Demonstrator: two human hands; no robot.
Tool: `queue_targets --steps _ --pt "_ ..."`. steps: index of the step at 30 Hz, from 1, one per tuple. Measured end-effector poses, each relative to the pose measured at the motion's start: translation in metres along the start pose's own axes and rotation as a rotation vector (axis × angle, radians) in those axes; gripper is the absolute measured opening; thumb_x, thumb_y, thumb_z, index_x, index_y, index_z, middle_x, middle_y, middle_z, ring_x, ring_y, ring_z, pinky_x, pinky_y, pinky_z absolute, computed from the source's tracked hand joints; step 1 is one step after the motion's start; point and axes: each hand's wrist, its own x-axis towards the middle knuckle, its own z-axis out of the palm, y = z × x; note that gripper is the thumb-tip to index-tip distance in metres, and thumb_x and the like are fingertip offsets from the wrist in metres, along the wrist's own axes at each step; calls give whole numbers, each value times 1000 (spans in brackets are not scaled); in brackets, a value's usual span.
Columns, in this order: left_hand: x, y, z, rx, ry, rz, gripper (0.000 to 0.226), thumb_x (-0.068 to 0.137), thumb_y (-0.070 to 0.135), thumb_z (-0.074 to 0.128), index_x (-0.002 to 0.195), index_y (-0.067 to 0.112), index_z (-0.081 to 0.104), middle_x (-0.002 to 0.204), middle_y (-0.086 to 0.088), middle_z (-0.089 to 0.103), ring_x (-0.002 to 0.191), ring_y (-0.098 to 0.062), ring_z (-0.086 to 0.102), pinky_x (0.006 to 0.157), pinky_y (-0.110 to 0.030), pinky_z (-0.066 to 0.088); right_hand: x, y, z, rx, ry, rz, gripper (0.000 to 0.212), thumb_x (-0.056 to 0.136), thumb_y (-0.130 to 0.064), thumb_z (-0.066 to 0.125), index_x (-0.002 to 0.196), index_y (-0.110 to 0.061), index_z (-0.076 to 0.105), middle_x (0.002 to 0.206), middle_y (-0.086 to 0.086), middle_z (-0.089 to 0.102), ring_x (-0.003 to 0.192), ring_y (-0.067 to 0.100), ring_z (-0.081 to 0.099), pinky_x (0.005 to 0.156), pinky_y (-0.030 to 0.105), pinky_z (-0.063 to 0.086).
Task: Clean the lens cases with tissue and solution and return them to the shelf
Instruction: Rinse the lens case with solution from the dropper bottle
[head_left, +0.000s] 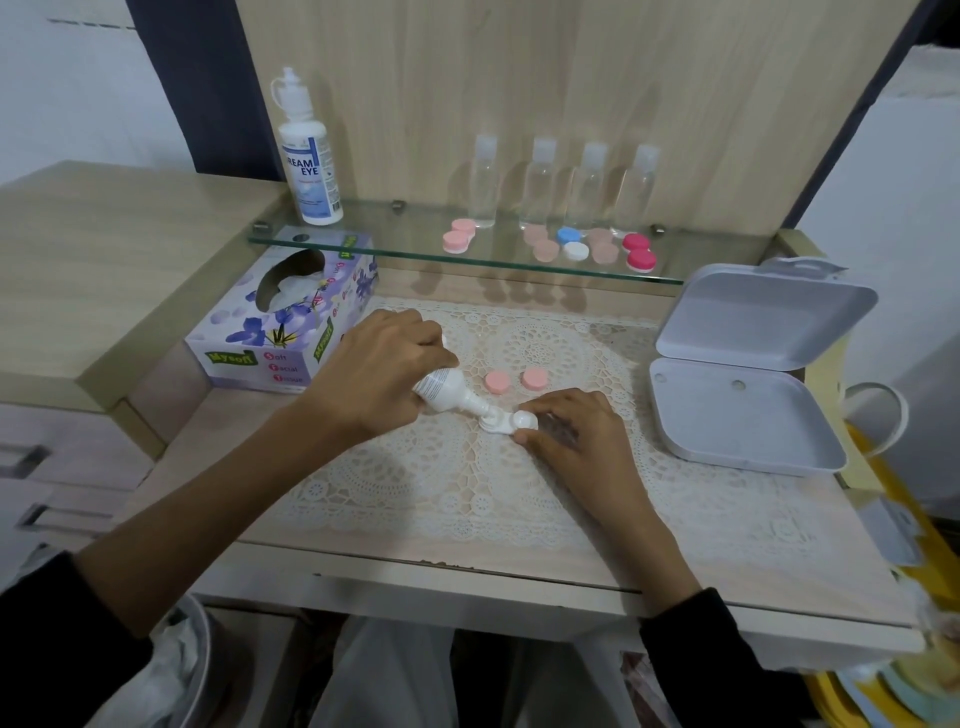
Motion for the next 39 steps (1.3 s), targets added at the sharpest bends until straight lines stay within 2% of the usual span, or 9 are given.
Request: queue_targets --steps 5,11,21,25,29,35,39 --pt "0 1 -2 5 -8 -13 50 43 13 91 90 10 75 76 -5 66 66 -25 59 64 -31 39 0 -1 0 3 -3 0 21 79 -26 77 101 -27 74 95 -13 65 98 10 49 78 11 32" --pt "-1 2 -1 -5 -1 -23 49 45 14 92 90 10 74 77 -5 66 67 -26 59 61 -33 43 0 0 0 -11 2 1 21 80 -25 77 100 -27 73 95 -15 63 97 11 50 78 14 33" --pt "-11 2 10 -65 30 -127 60 53 21 90 107 12 66 92 -5 61 78 -26 57 62 -43 50 0 -1 0 17 5 2 20 80 -23 77 99 -28 73 93 -18 63 97 10 49 77 8 31" --pt "-3 10 6 -22 24 -66 55 53 18 89 104 14 68 91 -4 62 77 -26 57 65 -37 46 0 -1 0 7 5 -7 20 80 -24 77 99 -28 74 94 -16 63 98 11 49 78 14 33" --pt "4 16 7 22 19 -15 56 50 12 89 102 15 69 91 -2 62 80 -25 57 69 -34 41 0 0 1 -6 6 0 24 79 -26 78 103 -25 74 96 -12 65 98 11 49 78 12 33" --pt "13 22 3 58 12 41 49 49 1 82 96 14 70 88 -3 62 79 -26 56 70 -37 42 1 2 1 -24 9 -3 26 79 -26 78 104 -23 73 96 -14 63 98 11 48 78 13 33" --pt "19 25 0 87 23 76 42 50 2 80 90 11 71 83 -5 63 75 -28 57 68 -38 44 1 2 2 -41 11 -13 25 79 -26 78 104 -23 74 98 -10 66 96 12 49 78 14 34"
